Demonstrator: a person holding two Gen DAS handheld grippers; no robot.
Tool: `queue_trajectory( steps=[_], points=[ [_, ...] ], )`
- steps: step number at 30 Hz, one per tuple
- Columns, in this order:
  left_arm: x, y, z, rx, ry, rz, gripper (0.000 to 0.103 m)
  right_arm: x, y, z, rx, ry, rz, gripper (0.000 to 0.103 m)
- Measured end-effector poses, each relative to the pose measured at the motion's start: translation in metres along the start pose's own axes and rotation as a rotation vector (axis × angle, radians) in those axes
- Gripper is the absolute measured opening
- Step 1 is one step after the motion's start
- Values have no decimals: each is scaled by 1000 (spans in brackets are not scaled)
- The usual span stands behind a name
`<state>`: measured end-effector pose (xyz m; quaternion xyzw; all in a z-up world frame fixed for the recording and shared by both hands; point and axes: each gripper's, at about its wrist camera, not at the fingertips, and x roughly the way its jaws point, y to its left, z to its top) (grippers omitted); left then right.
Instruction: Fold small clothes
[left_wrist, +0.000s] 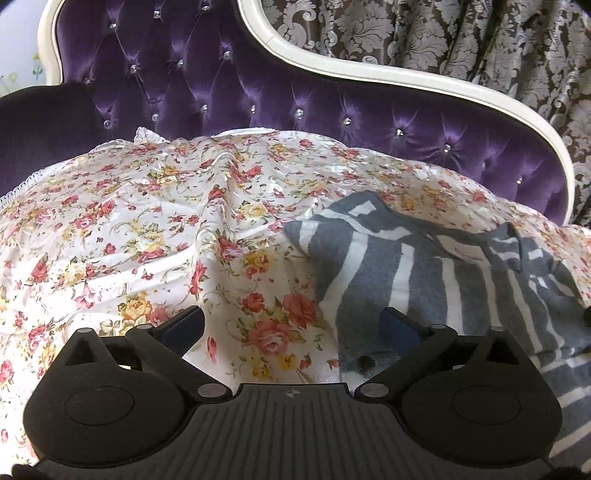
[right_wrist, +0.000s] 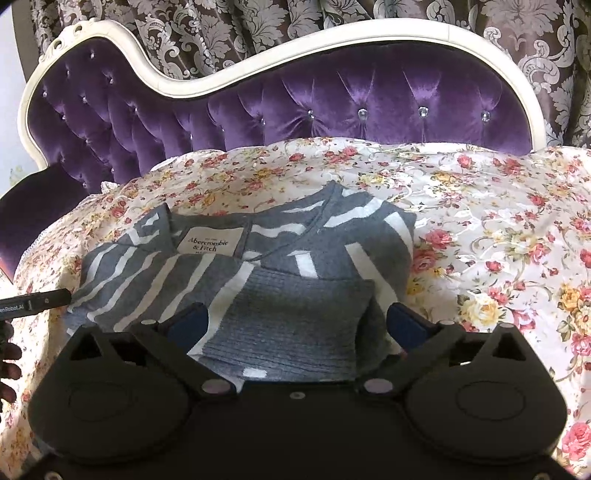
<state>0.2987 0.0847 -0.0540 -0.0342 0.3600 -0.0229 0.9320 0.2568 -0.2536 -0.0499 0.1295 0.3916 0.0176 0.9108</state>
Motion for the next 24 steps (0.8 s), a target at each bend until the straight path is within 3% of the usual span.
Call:
queue_trajectory(
  steps=[10,24],
  points=[
    [-14,-3,-8,34,-8,-2,103,-6,-5,-3,65,-37,20,103],
    [-21,-7,-4,46,-30,-17,103,-5,-6,-1,102,-93,-15,103]
  ],
)
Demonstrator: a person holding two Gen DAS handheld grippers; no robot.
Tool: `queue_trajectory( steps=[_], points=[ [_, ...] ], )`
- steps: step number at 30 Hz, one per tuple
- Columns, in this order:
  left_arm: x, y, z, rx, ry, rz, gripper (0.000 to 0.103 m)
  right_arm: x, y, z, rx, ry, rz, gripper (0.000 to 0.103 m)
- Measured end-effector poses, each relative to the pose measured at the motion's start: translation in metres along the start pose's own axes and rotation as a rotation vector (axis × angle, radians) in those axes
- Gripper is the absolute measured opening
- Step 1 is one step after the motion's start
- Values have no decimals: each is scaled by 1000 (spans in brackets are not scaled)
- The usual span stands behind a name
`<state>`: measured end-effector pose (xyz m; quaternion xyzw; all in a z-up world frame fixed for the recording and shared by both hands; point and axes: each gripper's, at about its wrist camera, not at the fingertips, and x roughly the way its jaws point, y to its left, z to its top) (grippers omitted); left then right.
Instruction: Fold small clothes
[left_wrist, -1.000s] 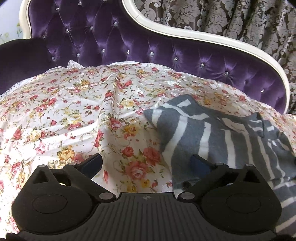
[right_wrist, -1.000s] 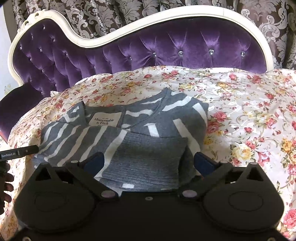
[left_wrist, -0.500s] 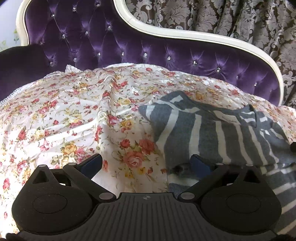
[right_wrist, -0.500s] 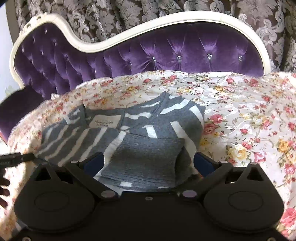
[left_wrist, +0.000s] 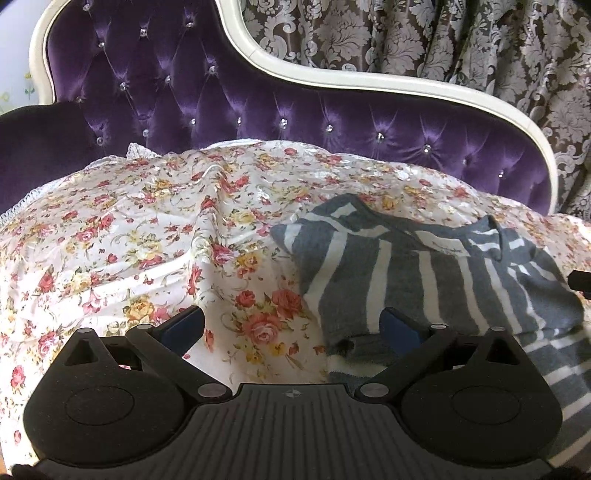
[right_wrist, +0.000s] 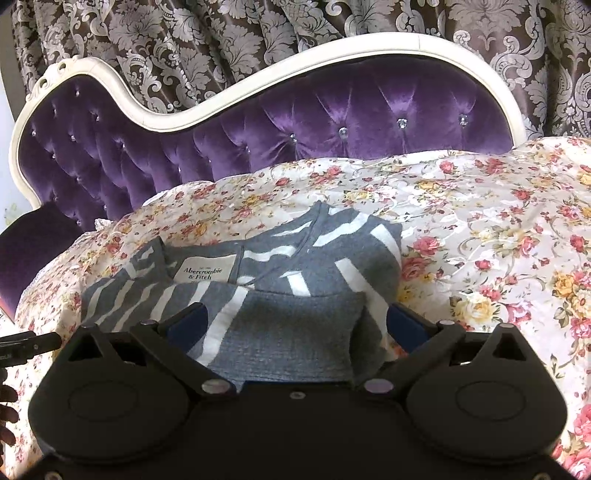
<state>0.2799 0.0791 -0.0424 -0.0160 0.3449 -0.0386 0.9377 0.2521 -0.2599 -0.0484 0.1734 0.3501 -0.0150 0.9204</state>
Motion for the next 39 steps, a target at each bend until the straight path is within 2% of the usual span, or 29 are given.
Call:
queue_trajectory(
  steps=[11,18,22,28,34,39],
  points=[
    [-12,-2,-3,46,-41,27,103,-4,-1,-1,-1,-44,-38,103],
    [-35,1,-4,43,-116,57,103,-19,14,-2,-77,-142,-95,103],
    [-58,4,-9,5,-132,39,103,-43,23,-3,-57,-184,-50,103],
    [-106,7,-28,-7,-130,0,103,-94,38,-21,-63,-183,51,103],
    [-149,-1,-51,7,-125,-37,103,-138,43,-53,-44,-104,140,103],
    [-166,-10,-77,-6,-85,-79,103,-161,36,-79,7,-47,153,103]
  ],
)
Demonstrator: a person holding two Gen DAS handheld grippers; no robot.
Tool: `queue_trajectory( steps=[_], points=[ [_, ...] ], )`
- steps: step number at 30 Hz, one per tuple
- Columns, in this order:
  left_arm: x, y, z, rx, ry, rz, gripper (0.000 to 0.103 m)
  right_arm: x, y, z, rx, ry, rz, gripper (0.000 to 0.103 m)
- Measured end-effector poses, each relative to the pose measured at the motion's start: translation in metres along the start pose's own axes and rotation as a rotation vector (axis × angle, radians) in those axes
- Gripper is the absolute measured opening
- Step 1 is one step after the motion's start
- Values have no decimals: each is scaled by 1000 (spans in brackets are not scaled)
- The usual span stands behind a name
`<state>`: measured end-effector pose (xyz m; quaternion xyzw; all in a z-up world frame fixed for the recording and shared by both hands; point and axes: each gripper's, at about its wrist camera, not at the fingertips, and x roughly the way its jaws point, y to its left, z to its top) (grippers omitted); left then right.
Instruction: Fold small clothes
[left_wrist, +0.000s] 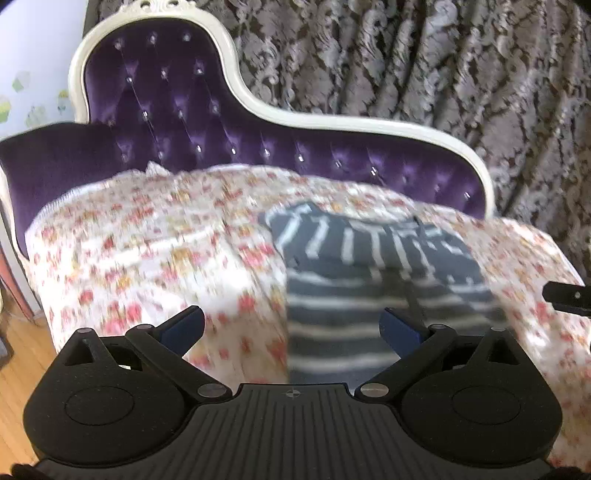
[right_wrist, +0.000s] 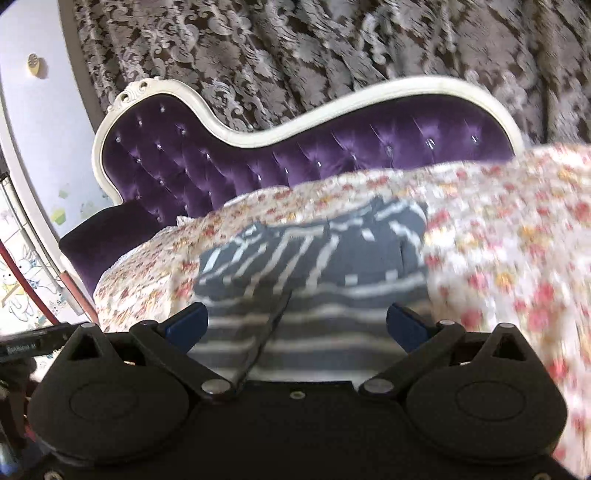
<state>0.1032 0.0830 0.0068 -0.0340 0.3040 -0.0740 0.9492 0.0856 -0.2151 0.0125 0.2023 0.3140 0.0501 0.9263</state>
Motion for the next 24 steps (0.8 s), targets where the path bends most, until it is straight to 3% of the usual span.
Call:
queue_trajectory(
  steps=[10,14,24],
  points=[
    [-4,-14,-56,-37,117,-54,103,-23,-10,-50,78,101,-36,103],
    [-3,-18,-69,-31,143,-54,103,-22,-14,-66,92,141,-89,103],
    [5,-23,-79,-6,174,-39,103,-12,-21,-70,78,169,-142,103]
  ],
)
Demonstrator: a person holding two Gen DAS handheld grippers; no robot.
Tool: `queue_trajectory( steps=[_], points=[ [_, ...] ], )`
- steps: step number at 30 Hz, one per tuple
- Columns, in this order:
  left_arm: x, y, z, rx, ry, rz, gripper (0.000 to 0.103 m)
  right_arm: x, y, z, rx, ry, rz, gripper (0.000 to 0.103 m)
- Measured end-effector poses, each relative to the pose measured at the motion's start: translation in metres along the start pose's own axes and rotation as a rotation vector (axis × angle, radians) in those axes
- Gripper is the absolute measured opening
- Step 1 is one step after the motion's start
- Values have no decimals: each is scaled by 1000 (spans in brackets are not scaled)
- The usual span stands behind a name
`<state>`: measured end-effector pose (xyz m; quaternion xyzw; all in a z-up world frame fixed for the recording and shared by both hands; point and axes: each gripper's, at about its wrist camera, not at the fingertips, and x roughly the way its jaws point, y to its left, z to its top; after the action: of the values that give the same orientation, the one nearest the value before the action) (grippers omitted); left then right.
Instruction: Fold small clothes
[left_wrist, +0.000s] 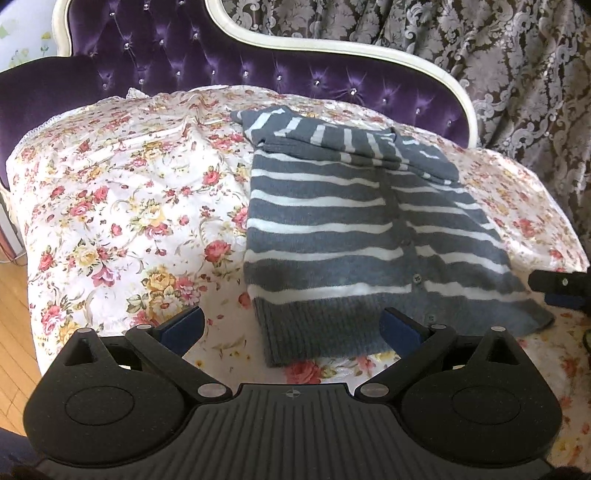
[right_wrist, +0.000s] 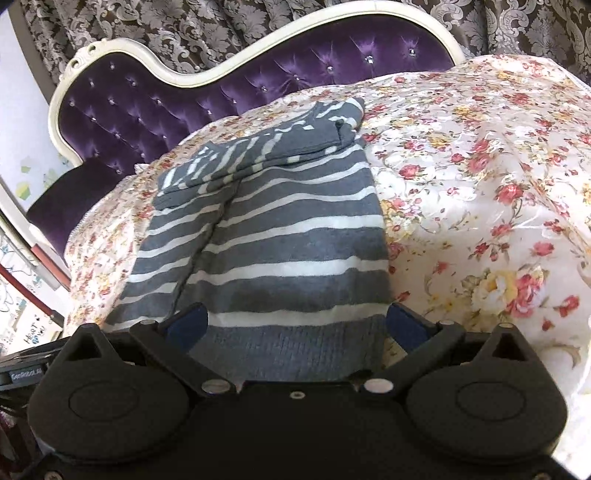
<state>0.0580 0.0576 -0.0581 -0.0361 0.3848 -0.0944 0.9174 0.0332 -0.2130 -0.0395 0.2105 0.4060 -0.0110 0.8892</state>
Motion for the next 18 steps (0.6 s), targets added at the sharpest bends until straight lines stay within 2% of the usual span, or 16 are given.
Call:
queue_trajectory(
  steps=[10,15,18],
  points=[
    [16,0,-8,31,52,-26,103,21,-6,9,-59,107,-43,103],
    [18,0,-12,50,56,-29,103,30,-9,11,-44,157,-21,103],
    [18,2,-11,42,56,-38,103,33,-12,13,-21,185,21,103]
  ],
)
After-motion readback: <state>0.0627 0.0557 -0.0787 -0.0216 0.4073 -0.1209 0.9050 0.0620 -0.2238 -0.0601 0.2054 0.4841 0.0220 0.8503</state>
